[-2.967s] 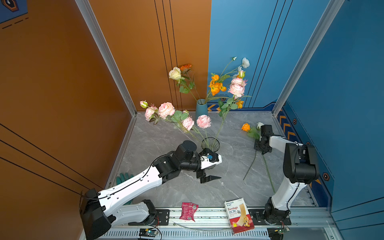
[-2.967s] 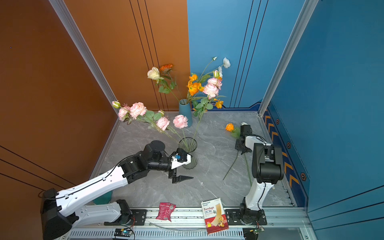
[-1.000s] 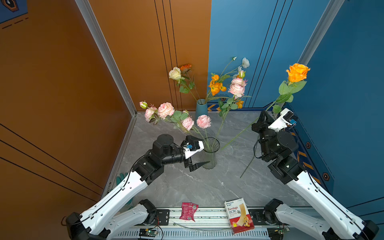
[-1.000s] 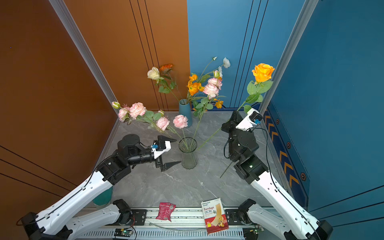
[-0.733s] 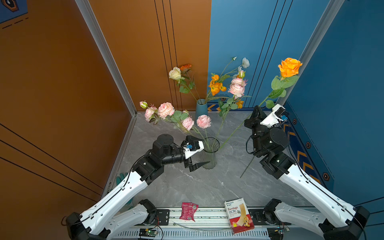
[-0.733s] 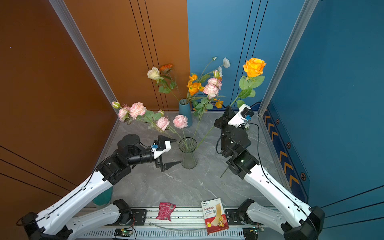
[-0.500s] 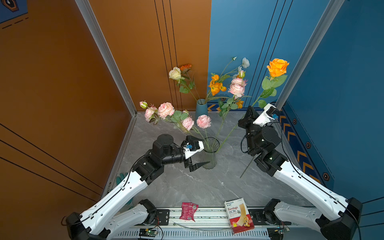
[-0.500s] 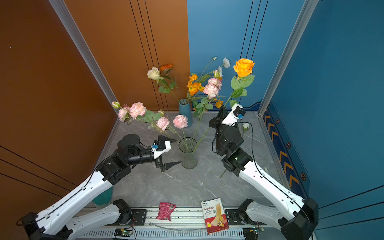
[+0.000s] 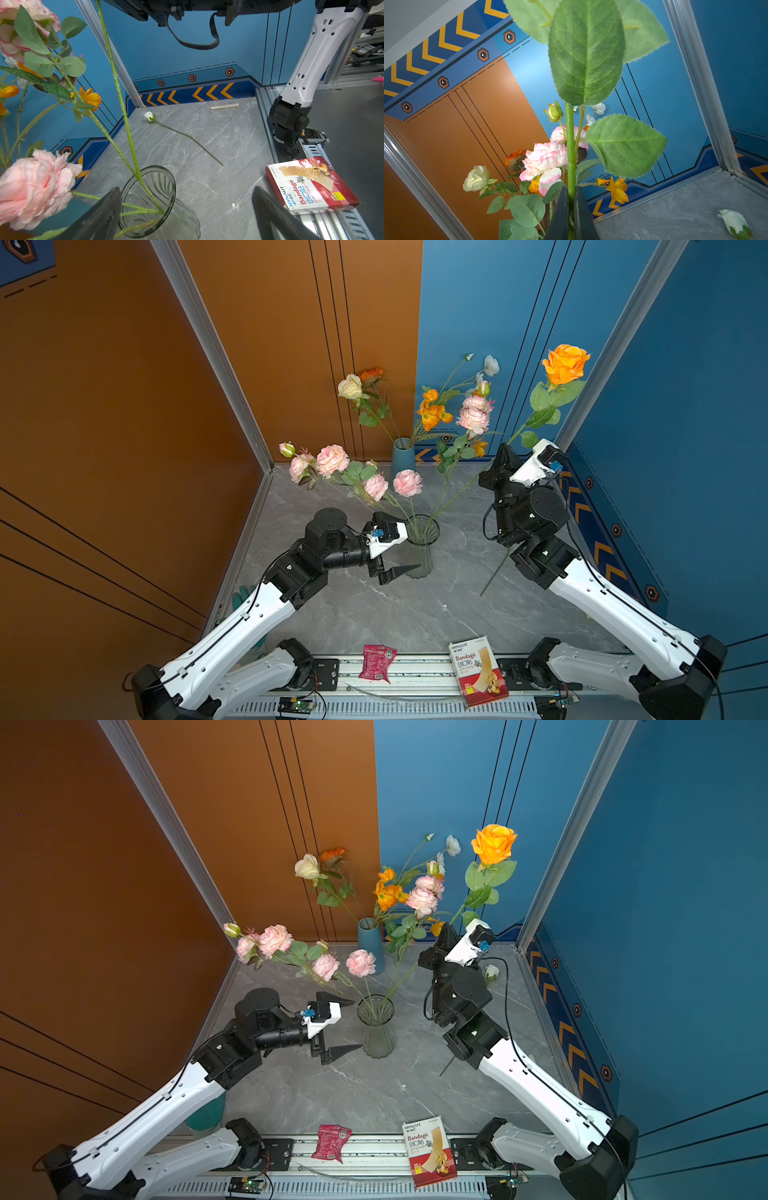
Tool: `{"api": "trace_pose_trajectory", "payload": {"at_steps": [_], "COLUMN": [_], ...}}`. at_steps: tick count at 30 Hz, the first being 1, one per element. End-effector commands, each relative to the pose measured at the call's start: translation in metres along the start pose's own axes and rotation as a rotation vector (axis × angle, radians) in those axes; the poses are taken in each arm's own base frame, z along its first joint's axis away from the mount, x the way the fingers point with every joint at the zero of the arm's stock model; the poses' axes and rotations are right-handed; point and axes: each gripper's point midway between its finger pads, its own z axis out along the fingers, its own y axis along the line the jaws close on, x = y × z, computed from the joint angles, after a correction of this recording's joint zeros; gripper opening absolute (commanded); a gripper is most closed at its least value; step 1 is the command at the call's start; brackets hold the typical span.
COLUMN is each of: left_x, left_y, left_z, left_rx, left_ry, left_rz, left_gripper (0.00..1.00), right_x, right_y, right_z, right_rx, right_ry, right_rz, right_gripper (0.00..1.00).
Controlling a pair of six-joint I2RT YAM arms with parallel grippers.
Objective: Arrange the flowers into the vase
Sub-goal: 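Carry the orange rose over the glass vase with the right gripper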
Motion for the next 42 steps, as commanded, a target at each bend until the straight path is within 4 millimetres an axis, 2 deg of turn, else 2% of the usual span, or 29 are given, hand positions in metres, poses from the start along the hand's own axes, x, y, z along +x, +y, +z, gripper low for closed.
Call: {"api": "trace_pose_trajectory", "payload": {"at_steps": [1, 4, 7, 11, 20, 25, 28, 30, 33, 36, 42], "left_x": [-0.003, -0.002, -0.001, 0.001, 0.002, 0.003, 0.002, 0.001, 0.001, 0.001, 0.001], "left_y": [0.000, 0.000, -0.001, 0.000, 0.000, -0.001, -0.002, -0.001, -0.002, -0.002, -0.003], "left_z": [-0.001, 0.000, 0.001, 0.002, 0.003, 0.004, 0.004, 0.003, 0.004, 0.004, 0.004], "left_rx": [0.008, 0.011, 0.017, 0.015, 0.016, 0.020, 0.027, 0.026, 0.029, 0.030, 0.033], "left_ry": [-0.015, -0.013, -0.012, -0.007, -0.003, -0.002, -0.005, -0.008, -0.009, -0.009, -0.009], "left_rz": [-0.004, -0.006, -0.009, -0.012, -0.014, -0.016, -0.018, -0.017, -0.016, -0.016, -0.018], "left_gripper": [0.98, 0.98, 0.98, 0.98, 0.98, 0.98, 0.98, 0.98, 0.98, 0.98, 0.98], "right_x": [0.016, 0.037, 0.053, 0.068, 0.114, 0.142, 0.153, 0.160, 0.168, 0.170, 0.165], "right_y": [0.004, -0.002, -0.006, 0.001, 0.000, 0.007, 0.009, 0.009, 0.010, 0.011, 0.005], "right_z": [-0.010, -0.021, -0.040, -0.056, -0.063, -0.066, -0.069, -0.072, -0.075, -0.079, -0.087], "right_rx": [-0.023, 0.002, 0.028, 0.056, 0.141, 0.149, 0.150, 0.158, 0.154, 0.158, 0.175], "right_ry": [0.023, 0.037, -0.014, -0.058, -0.079, -0.046, -0.028, -0.017, -0.002, 0.011, 0.023], "right_rz": [-0.012, -0.019, -0.018, -0.075, -0.056, -0.079, -0.090, -0.101, -0.129, -0.162, -0.200], "right_gripper": [0.00, 0.00, 0.00, 0.00, 0.00, 0.01, 0.06, 0.14, 0.17, 0.26, 0.37]}}
